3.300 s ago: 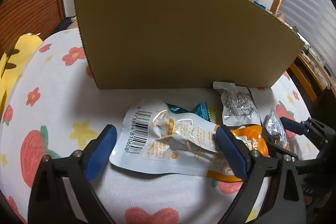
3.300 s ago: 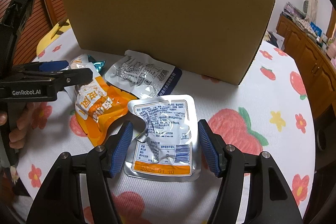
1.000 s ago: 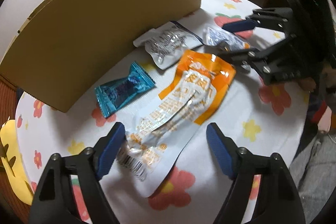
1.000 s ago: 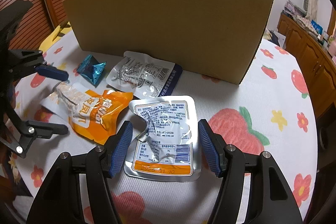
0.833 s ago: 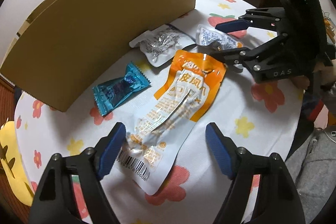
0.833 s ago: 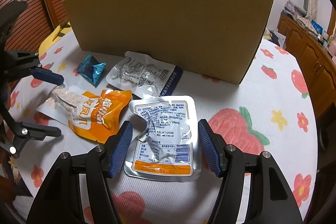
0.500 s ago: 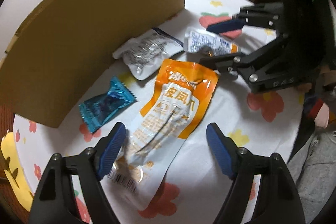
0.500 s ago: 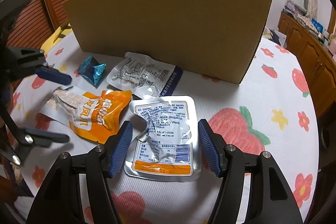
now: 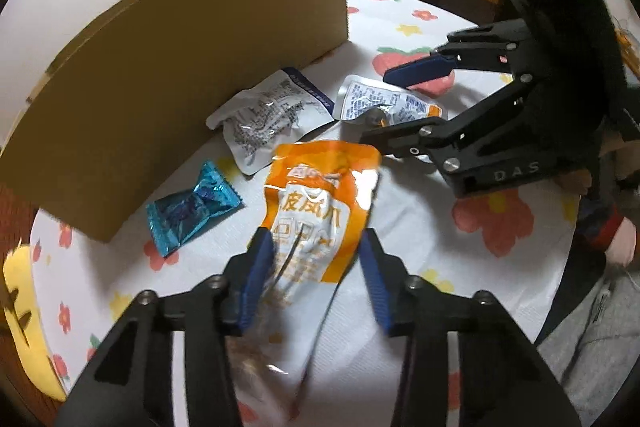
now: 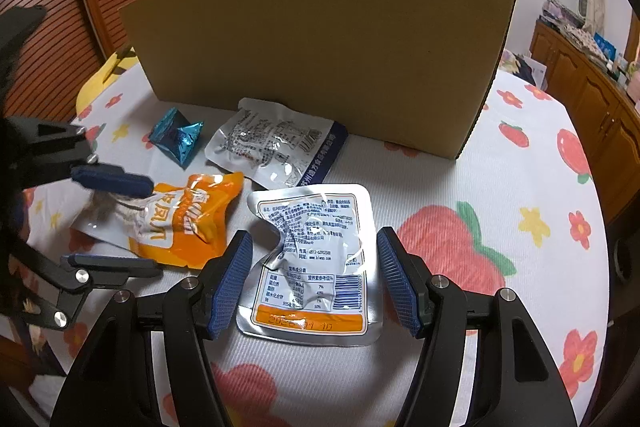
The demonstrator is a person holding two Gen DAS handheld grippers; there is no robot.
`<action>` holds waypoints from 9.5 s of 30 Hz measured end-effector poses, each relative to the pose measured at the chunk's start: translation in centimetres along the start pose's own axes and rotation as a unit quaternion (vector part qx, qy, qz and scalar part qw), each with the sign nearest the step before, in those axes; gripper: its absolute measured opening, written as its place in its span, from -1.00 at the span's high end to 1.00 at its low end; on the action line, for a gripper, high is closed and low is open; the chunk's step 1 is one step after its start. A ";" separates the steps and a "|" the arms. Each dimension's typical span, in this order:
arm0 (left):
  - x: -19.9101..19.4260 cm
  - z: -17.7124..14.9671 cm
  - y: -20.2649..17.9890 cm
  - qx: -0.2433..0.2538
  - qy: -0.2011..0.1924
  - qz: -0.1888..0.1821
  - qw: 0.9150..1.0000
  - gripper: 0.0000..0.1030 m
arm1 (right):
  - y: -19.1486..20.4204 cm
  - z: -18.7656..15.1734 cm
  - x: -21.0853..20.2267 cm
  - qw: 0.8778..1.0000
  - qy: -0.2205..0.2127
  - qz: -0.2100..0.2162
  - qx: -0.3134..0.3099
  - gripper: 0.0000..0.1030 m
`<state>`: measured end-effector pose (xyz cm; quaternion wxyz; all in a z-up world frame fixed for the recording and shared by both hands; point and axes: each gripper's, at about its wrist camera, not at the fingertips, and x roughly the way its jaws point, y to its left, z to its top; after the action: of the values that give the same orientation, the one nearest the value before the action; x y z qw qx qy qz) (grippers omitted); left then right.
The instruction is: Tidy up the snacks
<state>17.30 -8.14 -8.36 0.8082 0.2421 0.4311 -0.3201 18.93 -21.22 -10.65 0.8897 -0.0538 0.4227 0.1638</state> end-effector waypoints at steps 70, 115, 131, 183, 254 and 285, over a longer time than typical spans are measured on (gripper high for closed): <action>-14.5 4.9 9.8 -0.193 -0.242 0.093 0.947 0.34 | 1.1 7.7 -13.4 0.985 -0.165 0.012 -0.045 -0.16; -5.0 11.8 14.4 -0.191 -0.169 0.095 0.962 0.29 | -4.0 15.1 -2.1 0.995 -0.094 -0.036 0.010 -0.16; -5.8 10.4 13.5 -0.176 -0.186 0.087 0.963 -0.36 | -4.4 14.2 -1.2 0.996 -0.086 -0.009 0.031 -0.22; -4.1 -4.4 9.0 -0.250 -0.191 0.068 0.947 -0.64 | 1.5 6.8 4.6 0.991 0.004 0.095 -0.091 -0.32; 3.6 -0.6 9.4 -0.250 -0.064 0.070 0.964 -0.20 | -0.5 -1.8 -3.3 0.996 -0.075 0.032 -0.027 0.40; -1.7 -2.4 6.1 -0.257 -0.129 0.050 0.956 0.23 | -0.6 -2.0 -3.4 0.996 -0.079 0.027 -0.024 0.40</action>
<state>19.67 -1.84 -7.44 0.9068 0.0039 0.3783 -0.1862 15.69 -23.05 -9.32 0.9143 -0.0504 0.3480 0.2010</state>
